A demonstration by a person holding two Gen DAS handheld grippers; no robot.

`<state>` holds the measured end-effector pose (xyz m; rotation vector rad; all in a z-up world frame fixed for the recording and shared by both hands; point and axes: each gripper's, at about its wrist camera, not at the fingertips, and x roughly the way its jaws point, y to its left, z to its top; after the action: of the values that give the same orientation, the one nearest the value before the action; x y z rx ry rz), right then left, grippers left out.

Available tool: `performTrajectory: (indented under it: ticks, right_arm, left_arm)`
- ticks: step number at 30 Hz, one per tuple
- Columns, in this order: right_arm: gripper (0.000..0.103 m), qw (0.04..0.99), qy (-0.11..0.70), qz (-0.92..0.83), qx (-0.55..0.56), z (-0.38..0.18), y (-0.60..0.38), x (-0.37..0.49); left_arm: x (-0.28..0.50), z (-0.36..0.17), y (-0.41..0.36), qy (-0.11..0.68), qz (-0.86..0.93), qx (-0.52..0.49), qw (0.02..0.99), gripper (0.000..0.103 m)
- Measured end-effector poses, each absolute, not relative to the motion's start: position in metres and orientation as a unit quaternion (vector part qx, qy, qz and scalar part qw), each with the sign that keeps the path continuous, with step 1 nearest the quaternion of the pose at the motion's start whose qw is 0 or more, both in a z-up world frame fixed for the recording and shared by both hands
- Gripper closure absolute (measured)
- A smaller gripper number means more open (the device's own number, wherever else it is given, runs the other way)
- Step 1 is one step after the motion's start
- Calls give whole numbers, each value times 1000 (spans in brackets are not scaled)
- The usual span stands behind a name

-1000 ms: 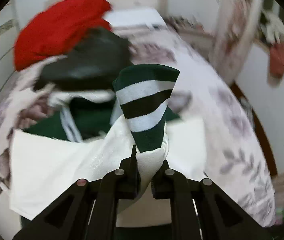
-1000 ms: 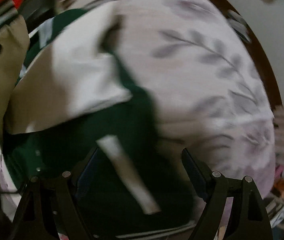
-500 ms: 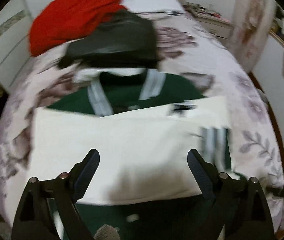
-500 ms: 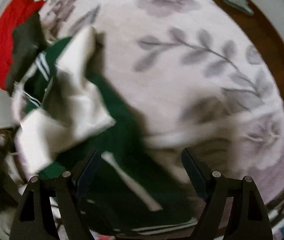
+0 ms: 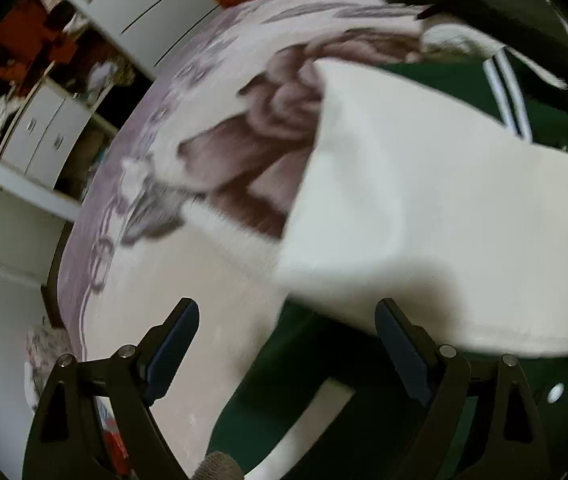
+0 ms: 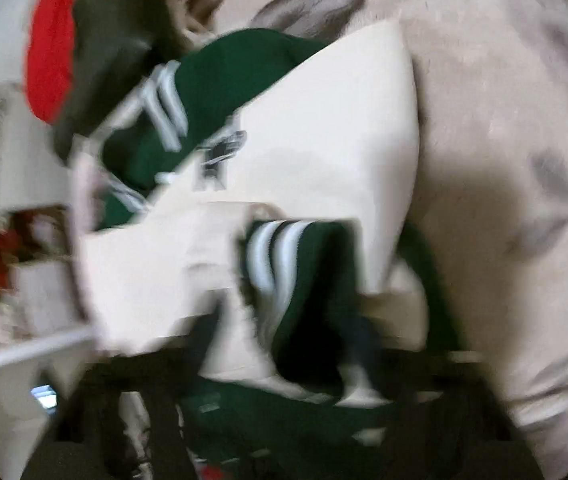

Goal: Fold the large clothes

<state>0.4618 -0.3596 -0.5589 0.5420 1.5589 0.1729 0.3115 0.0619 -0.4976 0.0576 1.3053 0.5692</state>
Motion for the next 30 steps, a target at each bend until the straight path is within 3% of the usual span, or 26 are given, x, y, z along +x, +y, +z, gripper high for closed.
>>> performTrajectory:
  ticks: [8,11,13,14,22,30]
  right_arm:
    - [93,673,703,29,227,-554,-361,448]
    - [75,653,716,47,242,-531,-353,398]
    - [47,626,735,58,253,-524,-343,340]
    - [43,606,748,61,265,-528,-337,311]
    - [41,453,797,-26,399,-610,-287,99]
    - [41,463,763,-66,446,-634,-255,40]
  left_arm:
    - [241,-502,67,638,267,16,722,13]
    - [211,-502,63,648,257,29,716,13]
    - [187,-507,57,664,239,30,708,13]
    - [176,-512,51,672,226,37,704,13]
    - [112,-561,-1,693,132,151,693,13]
    - [109,-571,9,695,125,102,701,13]
